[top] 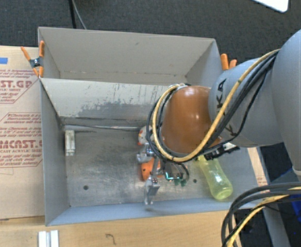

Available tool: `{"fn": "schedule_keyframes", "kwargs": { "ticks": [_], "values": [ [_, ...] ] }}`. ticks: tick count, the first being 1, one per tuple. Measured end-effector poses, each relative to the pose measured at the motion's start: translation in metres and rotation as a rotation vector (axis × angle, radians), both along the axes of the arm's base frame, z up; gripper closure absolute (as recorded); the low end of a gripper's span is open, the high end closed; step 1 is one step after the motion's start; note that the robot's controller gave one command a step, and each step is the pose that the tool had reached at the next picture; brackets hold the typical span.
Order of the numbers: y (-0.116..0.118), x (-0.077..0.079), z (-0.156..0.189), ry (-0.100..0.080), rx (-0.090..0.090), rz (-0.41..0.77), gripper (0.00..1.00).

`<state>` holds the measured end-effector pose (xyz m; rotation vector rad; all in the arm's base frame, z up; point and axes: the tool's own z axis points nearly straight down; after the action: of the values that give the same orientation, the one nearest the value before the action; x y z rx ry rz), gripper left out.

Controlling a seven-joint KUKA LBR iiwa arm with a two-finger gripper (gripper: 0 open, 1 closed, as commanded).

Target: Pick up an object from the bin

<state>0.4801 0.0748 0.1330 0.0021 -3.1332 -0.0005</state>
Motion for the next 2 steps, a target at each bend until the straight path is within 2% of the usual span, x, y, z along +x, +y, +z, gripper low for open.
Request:
{"fn": "schedule_keyframes", "kwargs": {
  "ticks": [1,2],
  "values": [
    [-0.0002,0.0021,0.0037,-0.008,0.001,-0.001,0.0],
    [-0.001,0.0035,0.0044,-0.006,0.001,0.01,0.0]
  ]
}}
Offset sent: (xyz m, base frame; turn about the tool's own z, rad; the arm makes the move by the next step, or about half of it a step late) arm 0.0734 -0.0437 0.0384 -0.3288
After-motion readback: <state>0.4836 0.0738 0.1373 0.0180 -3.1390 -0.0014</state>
